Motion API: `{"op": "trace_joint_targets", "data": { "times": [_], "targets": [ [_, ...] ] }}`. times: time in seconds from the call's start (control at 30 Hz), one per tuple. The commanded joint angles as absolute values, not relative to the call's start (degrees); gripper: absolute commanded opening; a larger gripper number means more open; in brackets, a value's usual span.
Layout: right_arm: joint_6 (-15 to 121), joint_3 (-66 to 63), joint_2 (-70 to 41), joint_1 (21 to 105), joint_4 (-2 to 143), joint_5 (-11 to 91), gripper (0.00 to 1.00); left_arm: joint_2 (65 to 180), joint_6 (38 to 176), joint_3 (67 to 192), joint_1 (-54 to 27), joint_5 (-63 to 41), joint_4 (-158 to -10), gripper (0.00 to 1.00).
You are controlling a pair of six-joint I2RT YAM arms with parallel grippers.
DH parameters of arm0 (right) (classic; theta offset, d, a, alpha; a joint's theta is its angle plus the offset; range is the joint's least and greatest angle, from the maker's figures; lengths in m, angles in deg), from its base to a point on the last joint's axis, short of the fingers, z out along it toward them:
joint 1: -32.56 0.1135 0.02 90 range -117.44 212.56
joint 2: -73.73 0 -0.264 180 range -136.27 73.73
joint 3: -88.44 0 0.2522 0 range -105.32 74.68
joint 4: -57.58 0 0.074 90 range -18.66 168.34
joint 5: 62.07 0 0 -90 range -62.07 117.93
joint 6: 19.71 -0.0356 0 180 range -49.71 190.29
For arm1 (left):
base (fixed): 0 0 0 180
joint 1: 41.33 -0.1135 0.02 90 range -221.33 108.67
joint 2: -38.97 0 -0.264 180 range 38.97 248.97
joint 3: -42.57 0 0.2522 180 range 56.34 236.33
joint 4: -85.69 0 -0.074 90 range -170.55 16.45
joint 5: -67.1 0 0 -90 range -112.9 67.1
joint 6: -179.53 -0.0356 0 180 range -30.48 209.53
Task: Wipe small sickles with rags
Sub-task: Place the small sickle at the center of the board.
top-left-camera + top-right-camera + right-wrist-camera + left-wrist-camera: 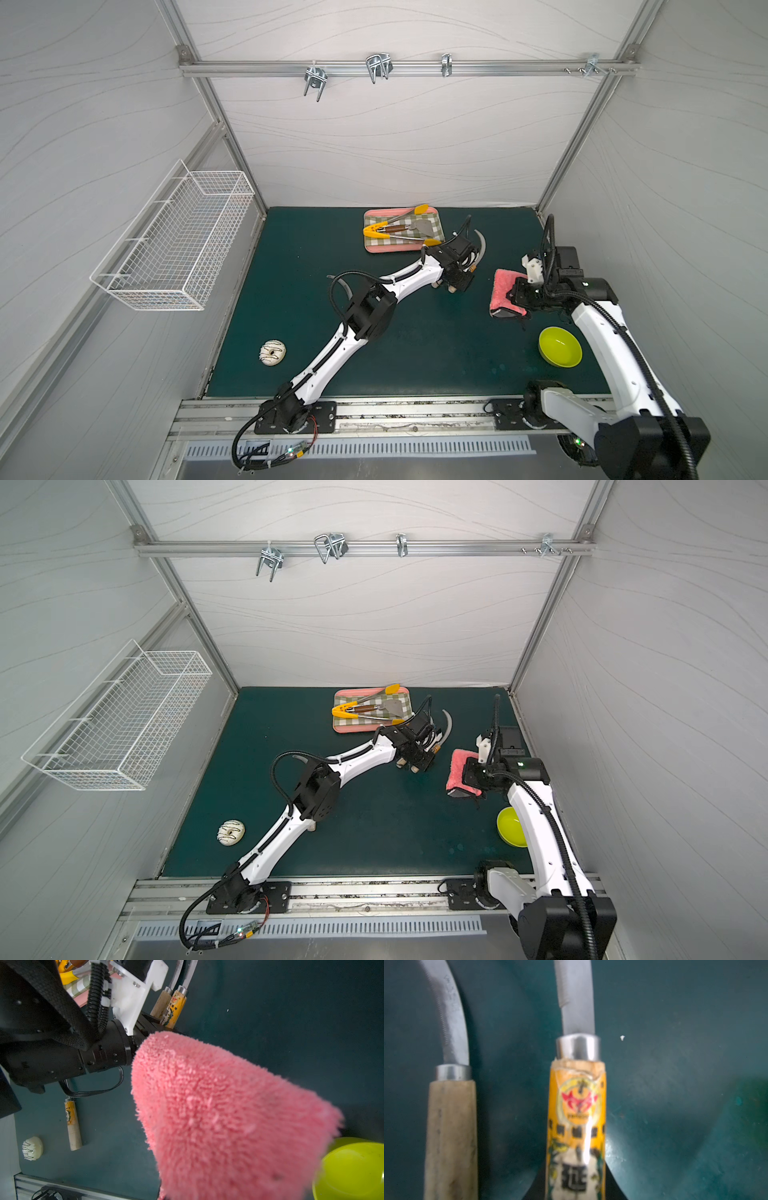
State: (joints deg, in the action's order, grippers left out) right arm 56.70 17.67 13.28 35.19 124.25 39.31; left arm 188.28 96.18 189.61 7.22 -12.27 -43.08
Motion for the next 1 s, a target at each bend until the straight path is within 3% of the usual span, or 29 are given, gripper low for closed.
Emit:
{"op": "trace_joint_targets", "data": {
  "times": [0.0, 0.5, 0.8, 0.97],
  "targets": [
    [57.64, 17.79, 13.17, 34.92, 123.86, 40.25, 0.06, 189.78, 96.3, 192.92, 7.01, -13.17, -42.98, 0.3],
    [57.41, 18.51, 13.59, 34.92, 123.43, 41.41, 0.07, 184.94, 97.0, 191.81, 6.92, -14.38, -43.53, 0.39],
    [57.6, 18.63, 12.55, 35.02, 122.51, 42.96, 0.08, 159.89, 99.19, 167.81, 6.41, -22.79, -47.1, 0.42],
    [58.04, 17.67, 11.13, 35.31, 123.37, 42.98, 0.08, 140.43, 107.18, 142.23, 6.42, -33.01, -48.15, 0.43]
  ]
}}
